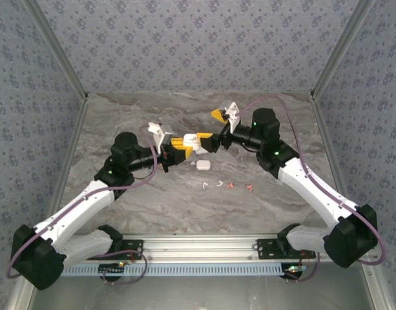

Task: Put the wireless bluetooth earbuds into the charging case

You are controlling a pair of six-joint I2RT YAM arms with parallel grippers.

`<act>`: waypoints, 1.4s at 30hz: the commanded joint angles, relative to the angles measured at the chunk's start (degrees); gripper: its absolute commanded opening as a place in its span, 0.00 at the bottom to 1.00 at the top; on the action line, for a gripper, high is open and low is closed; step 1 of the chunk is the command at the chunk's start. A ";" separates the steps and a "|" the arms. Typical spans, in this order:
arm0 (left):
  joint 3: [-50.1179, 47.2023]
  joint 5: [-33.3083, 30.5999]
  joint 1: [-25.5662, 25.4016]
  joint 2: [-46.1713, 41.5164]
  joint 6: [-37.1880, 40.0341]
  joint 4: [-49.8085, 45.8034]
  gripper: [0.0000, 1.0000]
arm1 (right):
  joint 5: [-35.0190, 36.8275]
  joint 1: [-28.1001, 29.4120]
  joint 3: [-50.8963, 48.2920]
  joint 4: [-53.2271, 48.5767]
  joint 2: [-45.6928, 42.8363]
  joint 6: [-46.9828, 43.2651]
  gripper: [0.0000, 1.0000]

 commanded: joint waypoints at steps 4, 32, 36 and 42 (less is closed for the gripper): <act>0.10 2.49 -0.66 -1.78 1.48 1.82 0.00 | 1.03 -0.78 2.64 -2.57 0.65 -1.42 1.00; -7.04 -8.24 -0.66 -11.76 6.41 -2.02 0.00 | 6.76 0.13 -3.76 -34.36 2.82 0.58 0.64; -6.90 -8.65 -0.71 -11.76 6.63 -2.04 0.00 | 7.61 4.05 -4.01 -35.29 9.59 0.76 0.56; -6.90 -9.01 -0.73 -12.00 6.47 -2.74 0.00 | 11.32 7.84 -1.37 -35.13 18.95 0.38 0.51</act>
